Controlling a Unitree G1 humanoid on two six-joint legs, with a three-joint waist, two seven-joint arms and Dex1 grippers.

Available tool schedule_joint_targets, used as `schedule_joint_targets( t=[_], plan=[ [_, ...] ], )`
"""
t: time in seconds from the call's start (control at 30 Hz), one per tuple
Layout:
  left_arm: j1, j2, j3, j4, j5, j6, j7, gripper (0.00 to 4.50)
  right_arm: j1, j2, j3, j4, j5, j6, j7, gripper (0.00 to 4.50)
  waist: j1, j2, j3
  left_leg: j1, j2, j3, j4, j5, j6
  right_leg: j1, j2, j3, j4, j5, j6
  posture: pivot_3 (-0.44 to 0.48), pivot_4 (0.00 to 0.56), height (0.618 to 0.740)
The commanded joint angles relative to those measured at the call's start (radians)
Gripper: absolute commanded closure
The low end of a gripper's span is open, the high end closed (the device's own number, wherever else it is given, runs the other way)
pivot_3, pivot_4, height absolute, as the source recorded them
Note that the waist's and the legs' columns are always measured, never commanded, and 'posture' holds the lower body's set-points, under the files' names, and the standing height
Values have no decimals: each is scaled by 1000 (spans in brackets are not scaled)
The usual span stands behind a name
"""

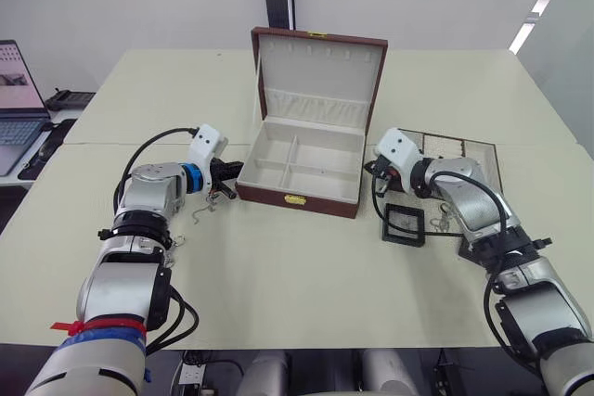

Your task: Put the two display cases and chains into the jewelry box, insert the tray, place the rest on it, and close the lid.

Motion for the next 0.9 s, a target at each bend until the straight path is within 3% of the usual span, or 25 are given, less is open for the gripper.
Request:
schedule_joint_targets(
  t=[0.03, 0.4, 0.9],
  plan=[
    [-11, -13, -4, -76, -24, 18, -69, 4500, -11, 22, 2, -56, 10, -4, 21, 4479, 0, 0, 0, 0, 0, 0, 0, 0, 0, 0, 0, 0, 0, 0, 0, 0, 150, 740],
    [76, 0, -20, -260, -31, 109, -147, 4500, 61, 29, 5, -174, 29, 68, 55, 4479, -1, 0, 0, 0, 0, -1, 0, 0, 0, -1, 0, 1, 0, 0, 0, 0, 150, 740],
    [151, 28, 0, -408, -61, 200, -163, 4500, 40, 79, 29, -145, 17, 50, 63, 4479, -13, 0, 0, 0, 1, 0, 0, 0, 0, -1, 0, 0, 2, 0, 0, 0, 150, 740]
  ],
)
